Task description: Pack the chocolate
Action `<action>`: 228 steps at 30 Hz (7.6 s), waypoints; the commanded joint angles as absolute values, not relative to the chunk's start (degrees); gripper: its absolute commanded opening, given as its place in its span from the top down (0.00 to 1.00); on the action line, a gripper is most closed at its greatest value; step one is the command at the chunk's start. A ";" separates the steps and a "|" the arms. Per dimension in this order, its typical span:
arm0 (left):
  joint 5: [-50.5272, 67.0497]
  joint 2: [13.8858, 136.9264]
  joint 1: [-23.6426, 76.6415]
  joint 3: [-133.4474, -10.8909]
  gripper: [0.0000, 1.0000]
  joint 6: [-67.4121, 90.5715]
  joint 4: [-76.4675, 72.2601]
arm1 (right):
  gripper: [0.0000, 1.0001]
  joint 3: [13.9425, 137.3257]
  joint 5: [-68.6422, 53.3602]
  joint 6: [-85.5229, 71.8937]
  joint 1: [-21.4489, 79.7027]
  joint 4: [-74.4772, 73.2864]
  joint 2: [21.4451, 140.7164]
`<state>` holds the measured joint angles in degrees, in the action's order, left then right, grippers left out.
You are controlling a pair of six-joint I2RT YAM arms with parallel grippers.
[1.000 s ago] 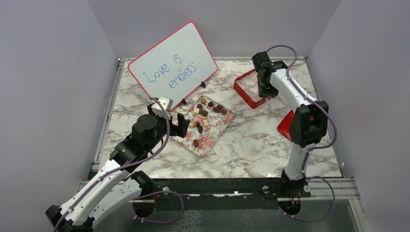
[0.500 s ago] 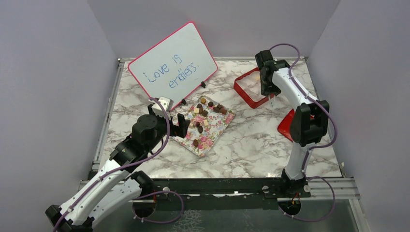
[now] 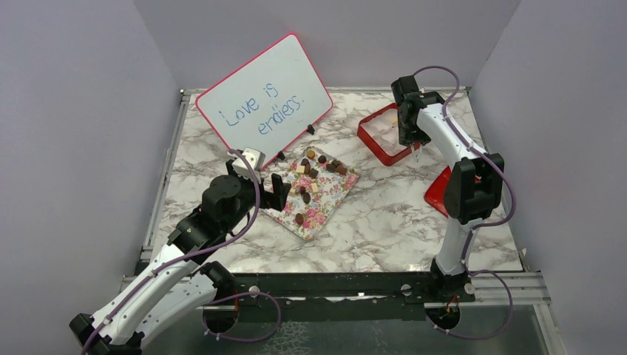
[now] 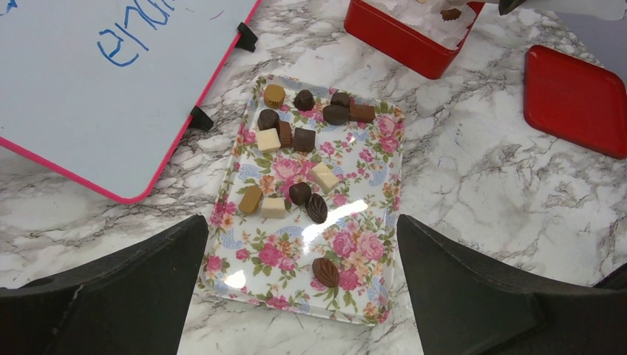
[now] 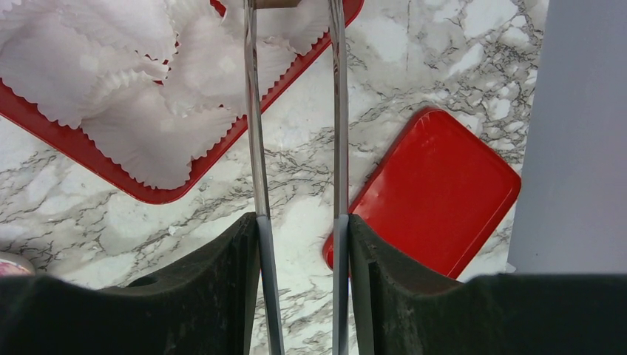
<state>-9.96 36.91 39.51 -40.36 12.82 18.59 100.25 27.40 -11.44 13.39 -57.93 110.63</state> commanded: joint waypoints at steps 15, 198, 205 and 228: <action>-11.58 36.57 39.81 -40.03 0.01 12.39 18.41 | 0.54 104.36 23.91 -11.87 13.02 -62.13 106.21; -21.88 28.48 39.55 -39.54 0.01 11.95 18.54 | 0.72 88.51 5.72 -20.73 14.87 -36.58 104.62; -21.88 28.53 39.55 -39.51 0.01 11.86 18.46 | 0.72 88.76 6.37 -21.12 14.34 -36.18 106.12; -21.97 29.30 39.55 -39.48 0.01 11.84 18.36 | 0.69 92.11 5.08 -22.27 12.94 -34.67 108.82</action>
